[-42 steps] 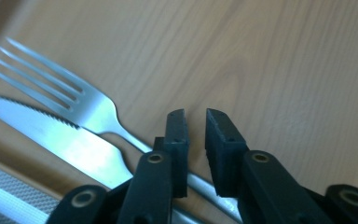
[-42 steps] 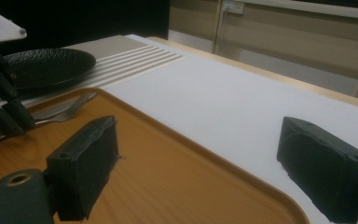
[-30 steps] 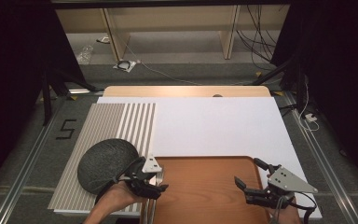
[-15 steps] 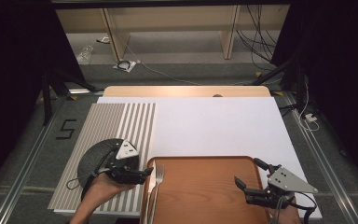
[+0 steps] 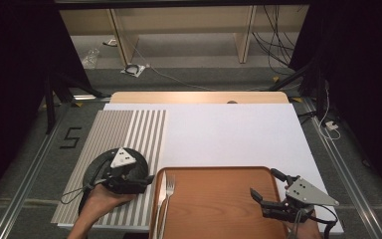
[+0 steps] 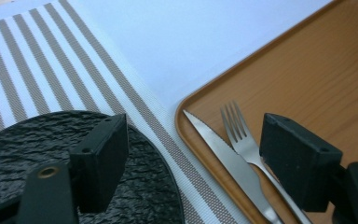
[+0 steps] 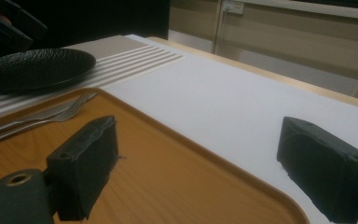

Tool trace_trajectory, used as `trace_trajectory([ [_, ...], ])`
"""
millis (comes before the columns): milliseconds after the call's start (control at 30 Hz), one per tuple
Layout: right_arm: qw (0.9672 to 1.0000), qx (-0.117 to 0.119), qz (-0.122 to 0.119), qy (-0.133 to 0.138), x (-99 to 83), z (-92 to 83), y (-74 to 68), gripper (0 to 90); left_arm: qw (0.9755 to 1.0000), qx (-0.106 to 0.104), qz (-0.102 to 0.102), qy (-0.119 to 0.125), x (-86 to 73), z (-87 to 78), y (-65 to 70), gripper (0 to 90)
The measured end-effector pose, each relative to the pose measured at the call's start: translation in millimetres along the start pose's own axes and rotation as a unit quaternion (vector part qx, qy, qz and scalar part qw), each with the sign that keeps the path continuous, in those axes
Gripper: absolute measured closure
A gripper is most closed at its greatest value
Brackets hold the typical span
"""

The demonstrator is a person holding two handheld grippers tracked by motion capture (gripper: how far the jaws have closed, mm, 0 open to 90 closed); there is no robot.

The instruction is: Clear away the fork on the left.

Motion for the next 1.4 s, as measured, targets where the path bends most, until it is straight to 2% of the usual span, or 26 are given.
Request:
trace_trajectory([
  [167, 1.0000, 0.000, 0.000, -0.001, 0.0, -0.1, 0.1, 13.4, 0.9997, 0.014, -0.017, 0.010, -2.9, -6.3, -9.4, 23.7],
  [267, 1.0000, 0.000, 0.000, 0.000, 0.0, 0.0, 0.1, 13.4, 0.9993, 0.015, -0.029, 0.018, -4.4, -10.2, -13.6, 23.4],
  [600, 1.0000, 0.000, -0.001, -0.001, -0.3, 0.0, 0.1, 13.4, 0.9962, 0.023, -0.069, 0.048, -7.6, -22.1, -24.1, 22.5],
  [1033, 1.0000, 0.000, 0.000, -0.001, -0.4, -0.3, 0.5, 13.4, 0.9919, 0.044, -0.096, 0.070, -14.7, -28.3, -32.7, 21.1],
  [1133, 1.0000, 0.001, -0.001, -0.003, -0.5, -0.7, 0.4, 13.4, 0.9907, 0.050, -0.103, 0.073, -18.0, -29.7, -35.9, 21.1],
  [1267, 1.0000, 0.001, 0.000, -0.003, -0.5, -0.7, 0.5, 13.4, 0.9878, 0.061, -0.116, 0.084, -21.3, -34.0, -40.8, 20.9],
  [1400, 1.0000, 0.000, 0.000, -0.002, -0.4, -0.4, 0.5, 13.4, 0.9840, 0.064, -0.136, 0.096, -25.0, -36.6, -44.3, 20.2],
])
Point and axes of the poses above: each handheld gripper's, and its own axes: z roughly forward along the jaws, x roughly out of its top, y roughly to its right, the point moved 7 cm from there along z, roughly forward along the jaws, and after that the axes turned 12 degrees about -x, right-handed, at the moved point
